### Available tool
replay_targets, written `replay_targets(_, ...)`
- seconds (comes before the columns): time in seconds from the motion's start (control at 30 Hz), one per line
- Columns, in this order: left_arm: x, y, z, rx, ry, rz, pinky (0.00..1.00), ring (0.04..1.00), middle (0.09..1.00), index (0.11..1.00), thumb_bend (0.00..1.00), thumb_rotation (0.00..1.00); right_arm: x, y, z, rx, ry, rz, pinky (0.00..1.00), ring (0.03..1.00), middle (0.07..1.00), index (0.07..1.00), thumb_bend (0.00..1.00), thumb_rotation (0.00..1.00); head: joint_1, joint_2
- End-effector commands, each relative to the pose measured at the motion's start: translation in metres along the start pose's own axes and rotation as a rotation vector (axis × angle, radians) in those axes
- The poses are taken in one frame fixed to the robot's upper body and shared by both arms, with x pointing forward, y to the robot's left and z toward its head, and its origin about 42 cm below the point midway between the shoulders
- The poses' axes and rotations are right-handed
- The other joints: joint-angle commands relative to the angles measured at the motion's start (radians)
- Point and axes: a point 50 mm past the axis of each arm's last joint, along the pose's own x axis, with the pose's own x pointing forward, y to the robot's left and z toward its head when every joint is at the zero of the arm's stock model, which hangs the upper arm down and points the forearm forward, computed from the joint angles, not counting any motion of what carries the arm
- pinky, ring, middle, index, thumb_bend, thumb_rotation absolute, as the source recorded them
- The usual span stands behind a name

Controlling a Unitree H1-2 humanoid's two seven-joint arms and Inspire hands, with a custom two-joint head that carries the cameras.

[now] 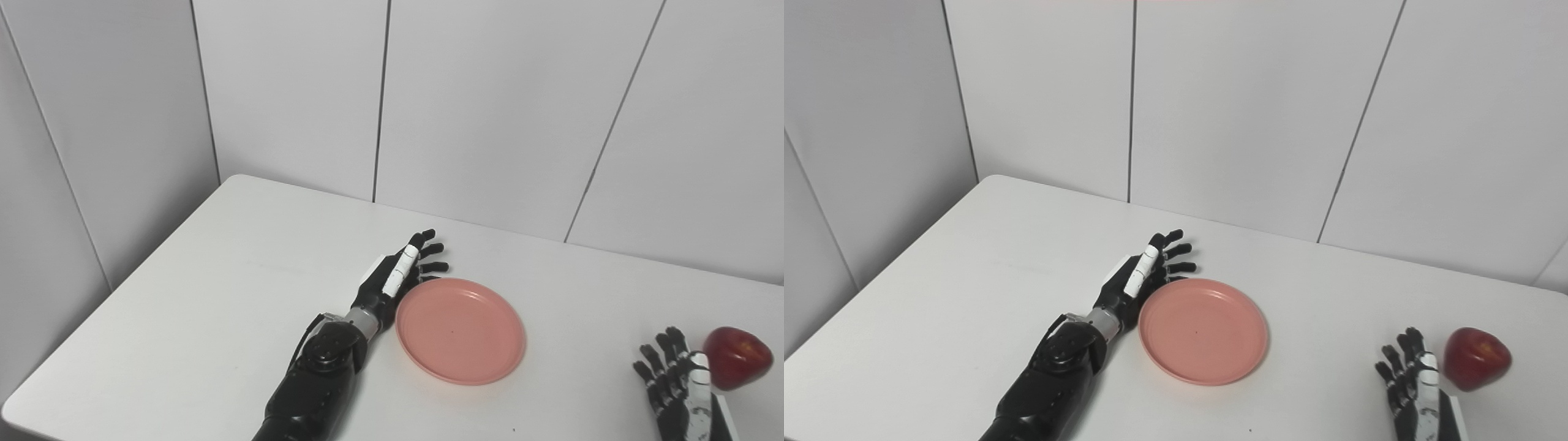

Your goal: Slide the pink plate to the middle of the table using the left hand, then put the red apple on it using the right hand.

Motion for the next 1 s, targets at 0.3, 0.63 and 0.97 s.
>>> replay_targets(0.3, -0.016, -0.021, -0.021, -0.034, 0.108, -0.048, 0.73, 0.812, 0.907, 0.92, 0.82, 0.93, -0.004, 0.028, -0.012, -0.006, 0.01, -0.013, 0.88, 0.915, 0.947, 0.953, 0.79, 1.0, -0.091, 0.02)
replay_targets(0.63, -0.02, -0.035, -0.026, -0.073, 0.129, -0.079, 0.79, 0.823, 0.924, 0.942, 0.82, 0.92, 0.001, 0.04, -0.013, -0.012, 0.003, -0.023, 0.85, 0.898, 0.932, 0.94, 0.84, 0.96, -0.143, 0.033)
replay_targets(0.97, -0.022, -0.029, -0.029, -0.058, 0.141, -0.062, 0.8, 0.841, 0.928, 0.948, 0.79, 0.95, 0.003, 0.049, -0.013, -0.021, -0.001, -0.022, 0.84, 0.895, 0.921, 0.934, 0.87, 0.95, -0.198, 0.041)
